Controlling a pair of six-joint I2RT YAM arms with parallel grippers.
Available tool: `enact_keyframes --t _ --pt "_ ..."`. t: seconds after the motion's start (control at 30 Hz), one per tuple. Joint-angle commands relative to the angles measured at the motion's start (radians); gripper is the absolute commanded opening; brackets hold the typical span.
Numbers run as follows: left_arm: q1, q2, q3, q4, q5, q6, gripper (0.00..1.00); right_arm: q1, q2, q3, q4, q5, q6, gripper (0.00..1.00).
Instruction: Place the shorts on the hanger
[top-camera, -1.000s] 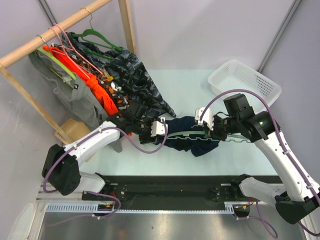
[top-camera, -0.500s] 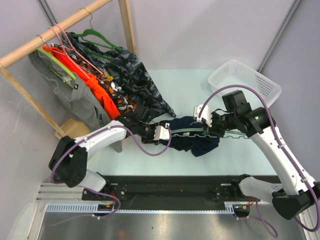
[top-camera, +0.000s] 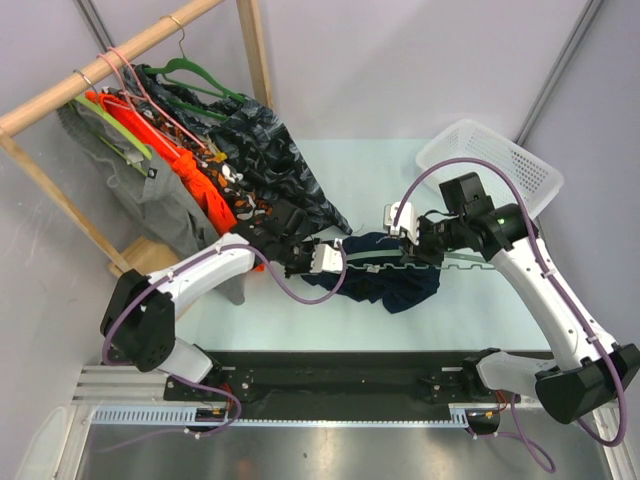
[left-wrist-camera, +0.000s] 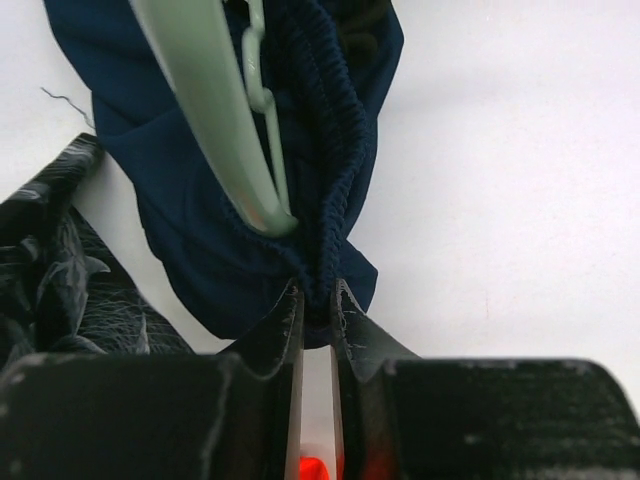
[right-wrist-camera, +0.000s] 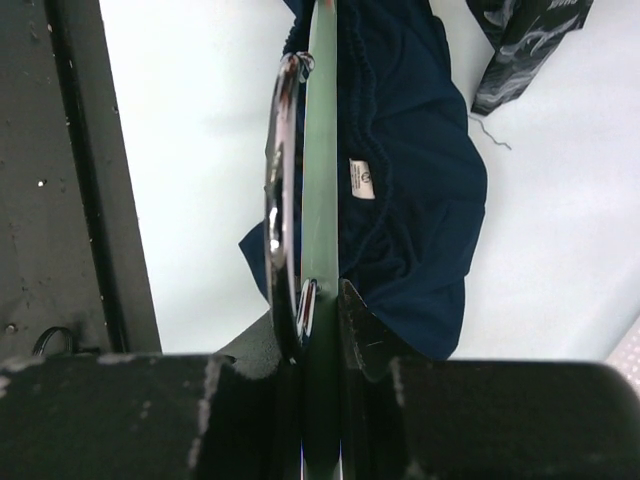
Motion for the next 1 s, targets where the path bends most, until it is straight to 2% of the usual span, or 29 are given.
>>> enact_keyframes --t 0.0,0.27,0.5,0.97 --pt "-0.019 -0.026 0.080 -0.042 0.036 0.003 0.09 -0.004 0.009 0.013 0.072 -0.068 -0.021 0.00" --pt "-0.046 -0.028 0.181 -0.081 0.019 -0.046 0.07 -0.015 0.030 0.002 0.085 -0.157 -0.024 0.00" --pt "-0.069 -0.048 0.224 -0.102 -0.006 -0.011 0.05 -0.047 0.015 -0.021 0.060 -0.194 -0.059 0.00" --pt "-0.135 -0.011 0.341 -0.102 -0.004 -0.090 0.05 -0.065 0.038 -0.091 0.270 -0.326 0.056 0.00"
